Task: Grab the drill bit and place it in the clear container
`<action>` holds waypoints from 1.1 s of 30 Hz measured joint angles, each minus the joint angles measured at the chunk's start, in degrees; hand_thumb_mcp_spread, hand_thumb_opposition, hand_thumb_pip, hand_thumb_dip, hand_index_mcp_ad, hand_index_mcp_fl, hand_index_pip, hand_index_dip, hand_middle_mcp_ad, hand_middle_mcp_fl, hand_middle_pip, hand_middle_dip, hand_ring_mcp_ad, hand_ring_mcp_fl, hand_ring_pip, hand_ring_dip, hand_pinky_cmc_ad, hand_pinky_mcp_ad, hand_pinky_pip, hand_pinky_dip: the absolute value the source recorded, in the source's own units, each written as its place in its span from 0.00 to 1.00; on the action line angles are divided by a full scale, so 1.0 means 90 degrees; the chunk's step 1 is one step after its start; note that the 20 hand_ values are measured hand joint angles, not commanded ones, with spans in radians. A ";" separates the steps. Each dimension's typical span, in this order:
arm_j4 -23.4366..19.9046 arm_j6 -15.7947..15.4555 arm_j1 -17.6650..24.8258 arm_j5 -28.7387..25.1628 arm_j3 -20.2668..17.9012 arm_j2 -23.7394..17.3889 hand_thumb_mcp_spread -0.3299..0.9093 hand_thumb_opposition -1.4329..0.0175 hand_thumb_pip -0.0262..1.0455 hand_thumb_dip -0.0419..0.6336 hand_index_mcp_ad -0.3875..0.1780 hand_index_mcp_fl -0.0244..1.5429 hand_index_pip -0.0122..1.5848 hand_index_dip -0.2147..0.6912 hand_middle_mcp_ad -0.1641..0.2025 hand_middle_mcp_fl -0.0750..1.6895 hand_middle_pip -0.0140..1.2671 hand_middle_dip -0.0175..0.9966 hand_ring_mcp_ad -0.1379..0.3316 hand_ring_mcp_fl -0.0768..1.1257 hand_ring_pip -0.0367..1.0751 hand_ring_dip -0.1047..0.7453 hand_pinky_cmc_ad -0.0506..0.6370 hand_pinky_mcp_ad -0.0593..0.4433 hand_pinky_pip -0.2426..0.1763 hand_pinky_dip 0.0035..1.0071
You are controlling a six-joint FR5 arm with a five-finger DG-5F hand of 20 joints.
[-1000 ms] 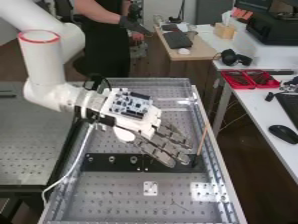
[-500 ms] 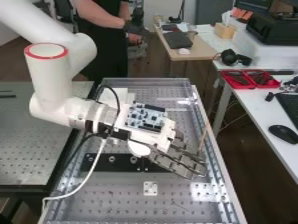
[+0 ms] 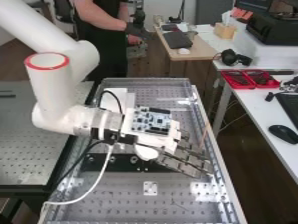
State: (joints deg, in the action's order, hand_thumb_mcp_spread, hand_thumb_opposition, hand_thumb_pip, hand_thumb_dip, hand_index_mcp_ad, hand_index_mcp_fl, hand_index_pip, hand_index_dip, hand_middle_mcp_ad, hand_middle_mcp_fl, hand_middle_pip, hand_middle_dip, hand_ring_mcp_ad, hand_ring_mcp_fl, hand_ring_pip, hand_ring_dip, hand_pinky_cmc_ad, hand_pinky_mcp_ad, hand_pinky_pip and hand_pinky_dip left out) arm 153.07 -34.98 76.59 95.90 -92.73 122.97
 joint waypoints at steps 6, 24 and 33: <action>-0.0126 -0.0095 -0.0036 0.0126 0.0011 0.0051 0.66 0.40 0.59 0.46 0.62 0.12 0.88 0.53 0.71 0.16 0.11 0.19 0.75 0.07 0.11 0.12 0.39 0.45 0.40 0.19; -0.0402 -0.0176 -0.0085 0.0368 0.0095 0.0277 0.69 0.40 0.56 0.46 0.59 0.16 0.92 0.53 0.70 0.17 0.11 0.20 0.76 0.09 0.11 0.12 0.43 0.44 0.40 0.18; -0.0476 -0.0229 -0.0127 0.0452 0.0175 0.0401 0.70 0.40 0.52 0.46 0.57 0.19 0.92 0.53 0.65 0.19 0.11 0.20 0.72 0.11 0.11 0.12 0.45 0.44 0.44 0.19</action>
State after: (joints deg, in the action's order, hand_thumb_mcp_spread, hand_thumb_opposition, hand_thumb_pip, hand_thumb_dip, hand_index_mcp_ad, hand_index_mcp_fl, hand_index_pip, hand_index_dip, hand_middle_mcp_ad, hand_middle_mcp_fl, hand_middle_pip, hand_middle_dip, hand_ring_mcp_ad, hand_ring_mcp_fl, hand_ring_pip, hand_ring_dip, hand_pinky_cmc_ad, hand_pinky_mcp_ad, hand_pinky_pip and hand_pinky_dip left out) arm 148.78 -37.04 75.45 99.97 -91.16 126.57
